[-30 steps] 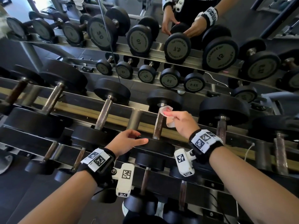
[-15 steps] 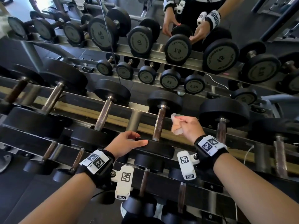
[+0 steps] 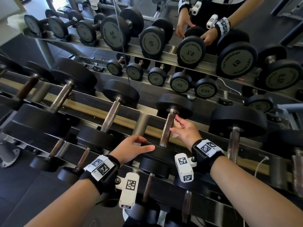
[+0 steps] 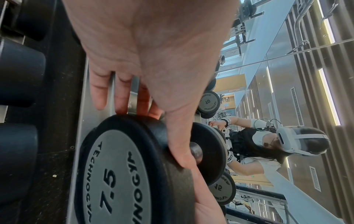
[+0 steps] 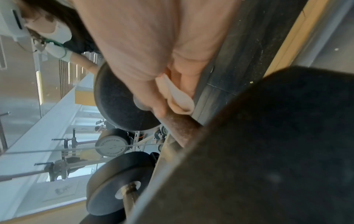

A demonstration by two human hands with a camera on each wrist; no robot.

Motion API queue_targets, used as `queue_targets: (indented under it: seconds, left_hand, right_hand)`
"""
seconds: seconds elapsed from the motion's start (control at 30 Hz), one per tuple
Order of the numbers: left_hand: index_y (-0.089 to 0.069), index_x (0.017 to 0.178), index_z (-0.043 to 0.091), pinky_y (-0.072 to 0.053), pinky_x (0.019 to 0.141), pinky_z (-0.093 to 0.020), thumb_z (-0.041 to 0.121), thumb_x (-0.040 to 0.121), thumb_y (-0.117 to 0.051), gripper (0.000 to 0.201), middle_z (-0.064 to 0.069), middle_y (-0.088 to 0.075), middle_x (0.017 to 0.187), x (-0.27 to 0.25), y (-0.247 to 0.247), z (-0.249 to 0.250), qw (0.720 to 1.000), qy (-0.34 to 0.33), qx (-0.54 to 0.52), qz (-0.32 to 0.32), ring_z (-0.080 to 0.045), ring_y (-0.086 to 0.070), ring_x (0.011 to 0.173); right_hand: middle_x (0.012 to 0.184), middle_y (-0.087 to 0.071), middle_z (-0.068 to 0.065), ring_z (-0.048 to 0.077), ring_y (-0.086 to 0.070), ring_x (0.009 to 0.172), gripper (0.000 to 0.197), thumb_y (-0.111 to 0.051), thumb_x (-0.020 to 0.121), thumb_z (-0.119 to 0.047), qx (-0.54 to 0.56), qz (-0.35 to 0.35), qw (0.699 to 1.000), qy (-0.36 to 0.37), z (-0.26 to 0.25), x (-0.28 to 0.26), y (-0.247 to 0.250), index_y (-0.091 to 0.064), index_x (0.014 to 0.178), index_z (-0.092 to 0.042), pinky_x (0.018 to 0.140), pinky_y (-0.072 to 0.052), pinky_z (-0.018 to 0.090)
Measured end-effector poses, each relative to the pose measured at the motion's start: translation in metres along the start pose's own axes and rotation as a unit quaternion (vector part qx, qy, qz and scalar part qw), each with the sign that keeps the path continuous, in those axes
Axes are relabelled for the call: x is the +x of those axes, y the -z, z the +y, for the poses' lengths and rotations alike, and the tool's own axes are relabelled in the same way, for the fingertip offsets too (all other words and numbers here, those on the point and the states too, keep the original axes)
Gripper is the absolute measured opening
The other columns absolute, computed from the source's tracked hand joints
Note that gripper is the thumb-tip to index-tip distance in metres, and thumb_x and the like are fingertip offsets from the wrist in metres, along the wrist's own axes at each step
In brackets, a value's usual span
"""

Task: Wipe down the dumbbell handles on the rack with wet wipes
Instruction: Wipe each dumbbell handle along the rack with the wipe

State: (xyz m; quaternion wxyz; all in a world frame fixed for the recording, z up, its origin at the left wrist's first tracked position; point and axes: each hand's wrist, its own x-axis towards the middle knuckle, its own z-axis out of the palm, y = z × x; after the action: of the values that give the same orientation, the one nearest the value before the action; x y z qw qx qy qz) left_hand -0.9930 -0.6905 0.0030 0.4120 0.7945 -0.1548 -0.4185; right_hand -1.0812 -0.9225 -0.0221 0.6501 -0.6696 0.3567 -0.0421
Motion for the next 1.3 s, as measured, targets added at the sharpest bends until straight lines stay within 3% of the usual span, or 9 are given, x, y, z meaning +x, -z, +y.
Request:
queue_targets:
  seconds: [0.13, 0.33, 0.5, 0.7, 0.83, 0.93, 1.07, 1.13, 1.3]
  left_hand:
    - [-0.065, 0.107, 0.033, -0.053, 0.094, -0.035, 0.070, 0.052, -0.080, 0.068, 0.008, -0.067, 0.106, -0.002, -0.001, 0.000, 1.000, -0.001, 0.000, 0.002, -0.011, -0.062, 0.100]
    - [-0.064, 0.108, 0.033, -0.051, 0.098, -0.038, 0.063, 0.061, -0.081, 0.058, 0.007, -0.067, 0.108, -0.003, -0.001, 0.002, 1.000, 0.005, 0.004, -0.003, -0.011, -0.062, 0.103]
    - [-0.063, 0.110, 0.033, -0.051, 0.099, -0.040, 0.066, 0.058, -0.080, 0.064, 0.008, -0.067, 0.109, -0.003, -0.001, 0.001, 1.000, 0.006, 0.005, -0.006, -0.012, -0.062, 0.104]
    - [-0.063, 0.112, 0.033, -0.050, 0.101, -0.041, 0.066, 0.059, -0.080, 0.065, 0.008, -0.066, 0.111, -0.002, 0.000, 0.000, 1.000, 0.010, 0.006, -0.009, -0.011, -0.061, 0.106]
    - [-0.063, 0.112, 0.033, -0.048, 0.103, -0.043, 0.063, 0.058, -0.081, 0.064, 0.008, -0.065, 0.113, -0.001, 0.001, 0.002, 1.000, 0.011, 0.007, -0.014, -0.013, -0.061, 0.107]
    - [-0.063, 0.113, 0.033, -0.047, 0.104, -0.044, 0.067, 0.053, -0.080, 0.071, 0.007, -0.065, 0.114, 0.000, 0.002, 0.004, 1.000, 0.016, 0.009, -0.019, -0.014, -0.060, 0.109]
    - [-0.063, 0.115, 0.032, -0.047, 0.104, -0.045, 0.068, 0.053, -0.081, 0.074, 0.006, -0.064, 0.115, 0.001, 0.002, 0.005, 1.000, 0.018, 0.015, -0.020, -0.015, -0.059, 0.111]
    - [-0.063, 0.115, 0.031, -0.047, 0.105, -0.045, 0.068, 0.054, -0.081, 0.074, 0.006, -0.064, 0.116, 0.001, 0.002, 0.004, 0.999, 0.020, 0.016, -0.019, -0.015, -0.059, 0.111]
    - [-0.064, 0.113, 0.031, -0.048, 0.103, -0.043, 0.066, 0.053, -0.081, 0.071, 0.004, -0.064, 0.114, 0.001, 0.003, 0.006, 0.999, 0.023, 0.016, -0.018, -0.015, -0.060, 0.108]
  right_hand:
    - [0.120, -0.068, 0.006, 0.019, -0.065, 0.107, 0.048, -0.062, 0.090, 0.000, -0.006, 0.037, 0.999, 0.006, 0.003, -0.006, -0.001, -0.056, 0.136, -0.012, 0.096, -0.052, 0.036]
    - [0.103, -0.072, 0.005, 0.009, -0.070, 0.086, 0.039, -0.058, 0.089, 0.005, -0.057, -0.030, 0.998, 0.013, 0.007, -0.034, 0.011, -0.065, 0.125, -0.008, 0.074, -0.056, 0.022]
    - [0.106, -0.067, 0.000, 0.003, -0.064, 0.095, 0.032, -0.050, 0.091, 0.009, -0.049, 0.059, 0.993, 0.088, -0.018, -0.021, 0.007, -0.064, 0.106, -0.015, 0.080, -0.052, 0.014]
    - [0.104, -0.068, -0.001, 0.009, -0.065, 0.097, 0.033, -0.053, 0.090, 0.007, -0.067, 0.016, 0.994, 0.082, -0.005, -0.038, -0.001, -0.064, 0.095, -0.024, 0.071, -0.050, 0.010]
    - [0.100, -0.072, 0.003, 0.021, -0.070, 0.091, 0.027, -0.063, 0.086, 0.003, -0.123, -0.092, 0.987, 0.042, -0.007, -0.051, 0.007, -0.065, 0.088, -0.023, 0.075, -0.057, 0.029]
    - [0.106, -0.071, 0.013, 0.028, -0.068, 0.091, 0.022, -0.058, 0.091, 0.005, -0.106, -0.056, 0.992, 0.044, -0.017, -0.041, 0.019, -0.065, 0.088, -0.016, 0.082, -0.057, 0.044]
    - [0.110, -0.067, 0.002, 0.014, -0.064, 0.098, 0.025, -0.053, 0.095, 0.000, -0.133, 0.035, 0.987, 0.084, -0.022, -0.019, 0.020, -0.064, 0.116, -0.009, 0.078, -0.047, 0.007]
    - [0.110, -0.064, 0.001, 0.006, -0.062, 0.093, 0.029, -0.054, 0.095, 0.001, -0.118, 0.034, 0.989, 0.079, -0.020, -0.016, 0.010, -0.062, 0.122, -0.008, 0.077, -0.045, 0.004]
    - [0.105, -0.069, 0.010, 0.024, -0.066, 0.100, 0.019, -0.060, 0.092, -0.002, -0.026, 0.011, 0.999, 0.017, -0.011, -0.030, 0.002, -0.065, 0.096, -0.019, 0.094, -0.052, 0.035]
